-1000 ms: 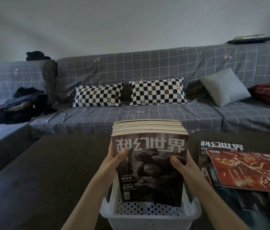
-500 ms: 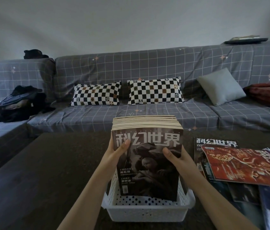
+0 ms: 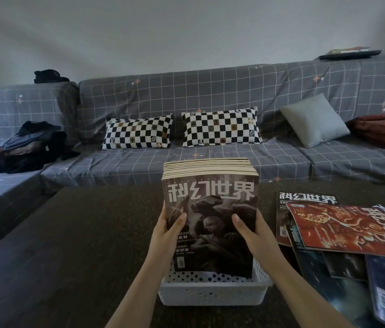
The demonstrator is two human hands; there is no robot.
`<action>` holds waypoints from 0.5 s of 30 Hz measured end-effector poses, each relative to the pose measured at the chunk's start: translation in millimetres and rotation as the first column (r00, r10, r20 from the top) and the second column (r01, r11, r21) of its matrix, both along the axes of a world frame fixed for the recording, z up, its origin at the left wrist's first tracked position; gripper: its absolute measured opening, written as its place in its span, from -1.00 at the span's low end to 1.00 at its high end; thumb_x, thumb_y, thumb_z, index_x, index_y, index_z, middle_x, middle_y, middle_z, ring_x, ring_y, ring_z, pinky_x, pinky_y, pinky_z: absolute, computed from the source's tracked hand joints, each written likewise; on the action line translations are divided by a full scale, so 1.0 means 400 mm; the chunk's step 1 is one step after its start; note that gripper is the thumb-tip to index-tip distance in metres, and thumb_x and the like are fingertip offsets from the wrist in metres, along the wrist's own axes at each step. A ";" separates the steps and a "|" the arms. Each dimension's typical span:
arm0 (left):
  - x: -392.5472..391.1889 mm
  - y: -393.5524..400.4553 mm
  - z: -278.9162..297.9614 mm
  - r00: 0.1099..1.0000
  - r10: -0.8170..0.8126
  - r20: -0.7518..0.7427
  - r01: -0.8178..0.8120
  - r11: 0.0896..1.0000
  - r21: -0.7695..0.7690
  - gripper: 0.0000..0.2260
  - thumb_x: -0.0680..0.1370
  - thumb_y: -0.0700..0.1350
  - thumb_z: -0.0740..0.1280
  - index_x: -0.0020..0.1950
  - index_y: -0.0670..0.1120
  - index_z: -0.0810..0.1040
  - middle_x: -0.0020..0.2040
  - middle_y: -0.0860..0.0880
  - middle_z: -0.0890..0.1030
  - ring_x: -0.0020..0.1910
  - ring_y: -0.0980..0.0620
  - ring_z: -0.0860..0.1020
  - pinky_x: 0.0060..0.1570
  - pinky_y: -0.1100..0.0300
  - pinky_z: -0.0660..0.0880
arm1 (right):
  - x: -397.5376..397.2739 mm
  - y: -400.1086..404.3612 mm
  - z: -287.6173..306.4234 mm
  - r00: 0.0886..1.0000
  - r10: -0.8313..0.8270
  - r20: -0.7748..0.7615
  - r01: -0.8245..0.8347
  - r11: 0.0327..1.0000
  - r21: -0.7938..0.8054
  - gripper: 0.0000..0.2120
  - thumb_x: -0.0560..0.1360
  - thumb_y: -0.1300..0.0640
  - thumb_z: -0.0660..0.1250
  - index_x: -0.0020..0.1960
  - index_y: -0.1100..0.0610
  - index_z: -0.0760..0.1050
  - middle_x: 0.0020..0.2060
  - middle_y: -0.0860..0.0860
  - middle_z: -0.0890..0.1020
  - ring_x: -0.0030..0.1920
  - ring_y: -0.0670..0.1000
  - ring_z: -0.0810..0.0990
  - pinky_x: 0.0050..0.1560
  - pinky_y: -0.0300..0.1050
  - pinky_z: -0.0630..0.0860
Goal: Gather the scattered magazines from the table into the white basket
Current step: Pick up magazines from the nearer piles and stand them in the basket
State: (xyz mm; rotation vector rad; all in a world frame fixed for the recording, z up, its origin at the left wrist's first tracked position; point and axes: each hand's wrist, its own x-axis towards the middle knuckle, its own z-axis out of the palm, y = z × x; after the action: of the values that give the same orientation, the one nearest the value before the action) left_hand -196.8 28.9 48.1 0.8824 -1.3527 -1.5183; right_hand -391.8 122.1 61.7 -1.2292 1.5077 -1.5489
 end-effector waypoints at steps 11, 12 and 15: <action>0.003 0.020 -0.007 0.989 0.134 -0.058 -0.135 0.991 -0.017 -0.25 0.29 0.20 0.50 0.42 0.00 0.42 0.11 -0.02 0.68 0.06 -0.01 0.66 -0.07 0.13 0.61 | -0.005 0.001 -0.004 0.989 -0.008 0.145 0.015 0.999 -0.046 -0.45 0.32 -0.16 0.41 0.29 -0.13 0.43 0.12 -0.16 0.61 0.15 -0.11 0.57 0.14 -0.08 0.52; 0.002 0.022 -0.008 0.989 0.132 -0.062 -0.134 0.991 -0.019 -0.28 0.30 0.17 0.49 0.41 -0.02 0.43 0.09 -0.02 0.69 0.04 -0.01 0.67 -0.12 0.19 0.61 | -0.004 0.000 -0.005 0.993 -0.011 0.117 0.015 0.999 -0.035 -0.44 0.32 -0.16 0.41 0.29 -0.11 0.42 0.11 -0.15 0.61 0.15 -0.10 0.57 0.17 -0.06 0.51; 0.001 0.023 -0.009 0.991 0.112 -0.075 -0.113 0.994 -0.003 -0.38 0.36 0.06 0.45 0.40 -0.03 0.45 0.05 -0.03 0.70 0.01 -0.02 0.68 -0.17 0.24 0.60 | -0.002 -0.004 -0.007 0.999 -0.029 0.037 0.030 1.000 -0.006 -0.45 0.38 -0.11 0.40 0.33 -0.09 0.37 0.14 -0.15 0.59 0.18 -0.09 0.54 0.24 0.01 0.47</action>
State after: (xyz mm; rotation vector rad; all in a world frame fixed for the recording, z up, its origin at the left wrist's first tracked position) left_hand -196.6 38.0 44.6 0.8741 -1.2335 -1.4451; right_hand -392.5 120.5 59.1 -1.1806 1.5043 -1.5886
